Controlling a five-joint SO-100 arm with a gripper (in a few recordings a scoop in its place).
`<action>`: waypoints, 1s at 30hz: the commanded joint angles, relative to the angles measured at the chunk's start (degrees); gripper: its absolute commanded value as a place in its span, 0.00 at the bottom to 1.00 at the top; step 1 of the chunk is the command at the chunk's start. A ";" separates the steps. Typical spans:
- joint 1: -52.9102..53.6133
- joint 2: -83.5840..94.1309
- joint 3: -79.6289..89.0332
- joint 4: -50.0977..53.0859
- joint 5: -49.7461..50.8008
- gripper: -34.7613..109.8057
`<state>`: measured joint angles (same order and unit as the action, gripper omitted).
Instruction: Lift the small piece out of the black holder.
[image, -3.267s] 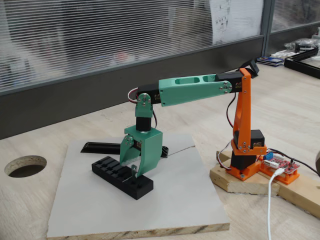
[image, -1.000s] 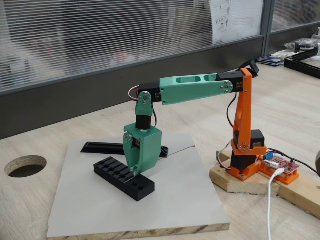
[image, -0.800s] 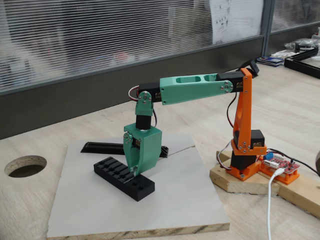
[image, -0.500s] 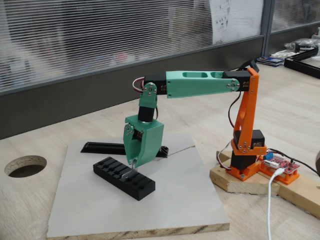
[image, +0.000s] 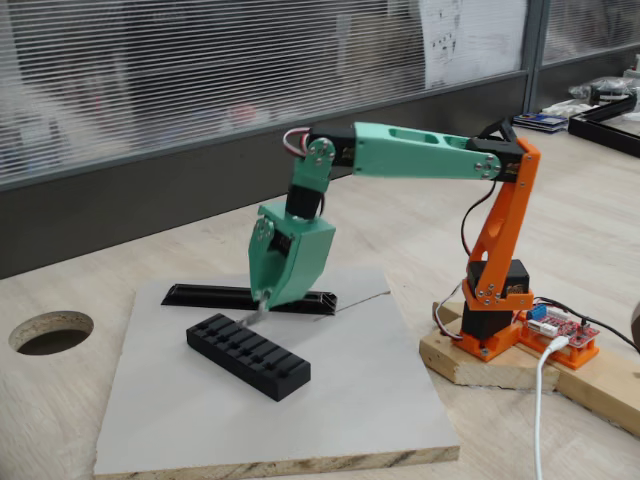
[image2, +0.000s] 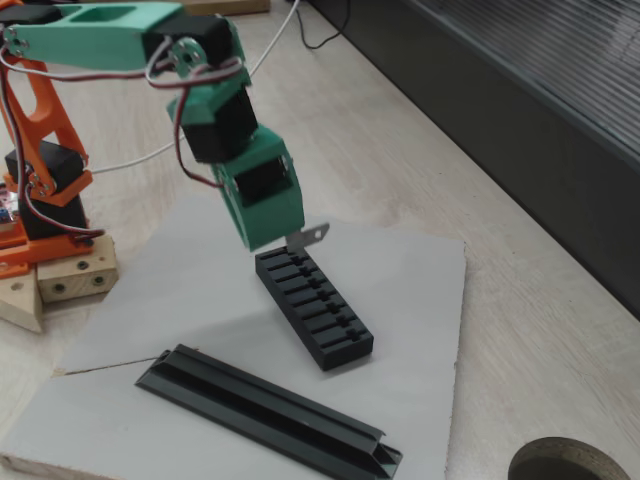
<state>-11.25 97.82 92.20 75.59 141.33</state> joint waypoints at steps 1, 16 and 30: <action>0.09 6.94 -1.14 -0.09 0.53 0.28; 5.54 25.14 -1.14 -0.18 0.53 0.28; 10.72 37.18 -1.05 -0.09 0.62 0.29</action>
<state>-0.53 131.75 92.20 75.59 141.33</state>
